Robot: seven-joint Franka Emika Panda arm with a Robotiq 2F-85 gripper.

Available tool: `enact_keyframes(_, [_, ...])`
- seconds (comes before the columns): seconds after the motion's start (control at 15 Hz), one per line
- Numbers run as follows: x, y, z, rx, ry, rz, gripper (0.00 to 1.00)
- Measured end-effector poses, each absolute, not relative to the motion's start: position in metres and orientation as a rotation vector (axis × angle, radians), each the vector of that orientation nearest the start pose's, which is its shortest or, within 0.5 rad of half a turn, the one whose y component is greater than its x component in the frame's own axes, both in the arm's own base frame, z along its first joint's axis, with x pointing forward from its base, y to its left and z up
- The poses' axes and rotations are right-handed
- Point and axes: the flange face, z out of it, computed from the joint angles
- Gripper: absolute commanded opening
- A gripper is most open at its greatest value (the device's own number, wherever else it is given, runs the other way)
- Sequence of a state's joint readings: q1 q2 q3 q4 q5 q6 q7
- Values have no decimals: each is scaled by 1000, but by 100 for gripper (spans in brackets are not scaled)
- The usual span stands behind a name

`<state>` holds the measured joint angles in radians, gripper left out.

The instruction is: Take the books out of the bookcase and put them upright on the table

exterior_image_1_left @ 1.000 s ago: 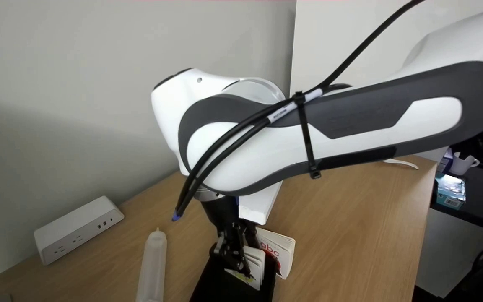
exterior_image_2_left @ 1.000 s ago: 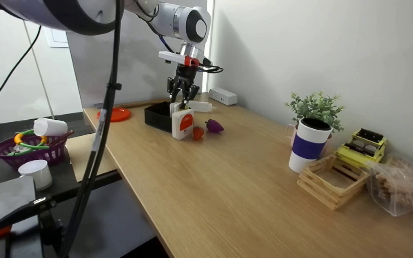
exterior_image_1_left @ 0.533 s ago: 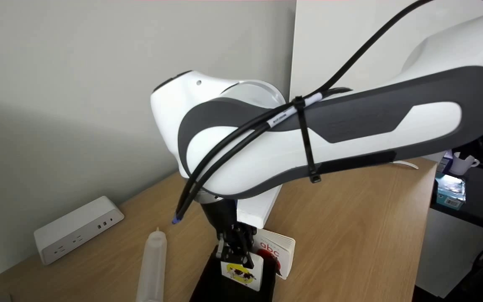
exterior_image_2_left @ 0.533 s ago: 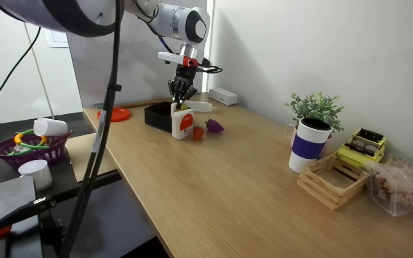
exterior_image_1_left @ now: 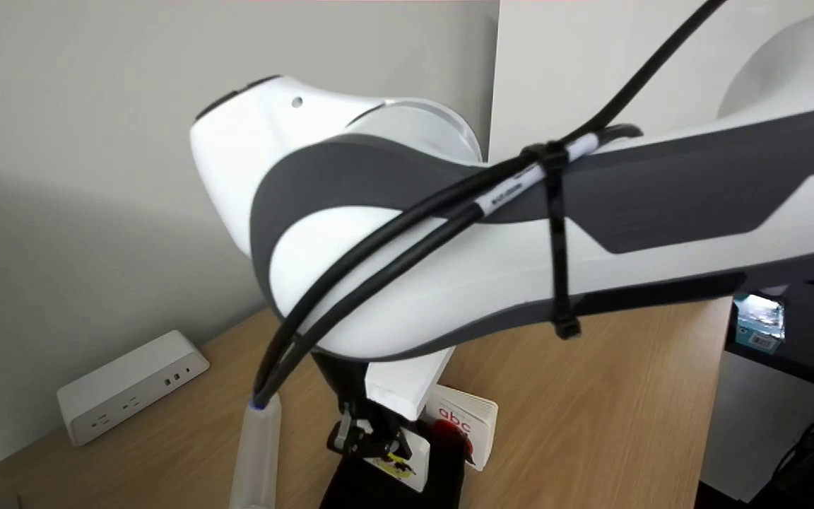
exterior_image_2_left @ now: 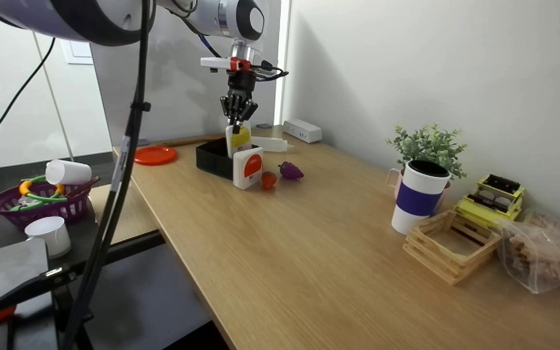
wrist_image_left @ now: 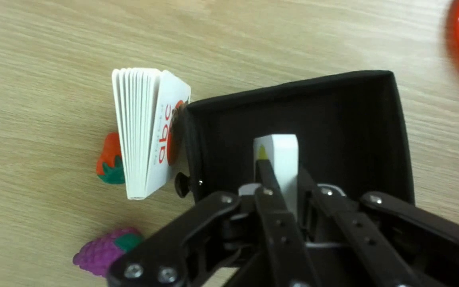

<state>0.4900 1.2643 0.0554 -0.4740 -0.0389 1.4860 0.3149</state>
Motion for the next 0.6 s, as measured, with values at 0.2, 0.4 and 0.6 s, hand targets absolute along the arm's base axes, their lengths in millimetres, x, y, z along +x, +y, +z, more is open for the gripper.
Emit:
enact_keyframes(0.2, [675,389,273,-3262,-143,285,4])
enact_keyframes(0.4, [676,392,294,-3302,72,175,4])
enact_keyframes(0.6, [679,389,304,-3325,294,95,4])
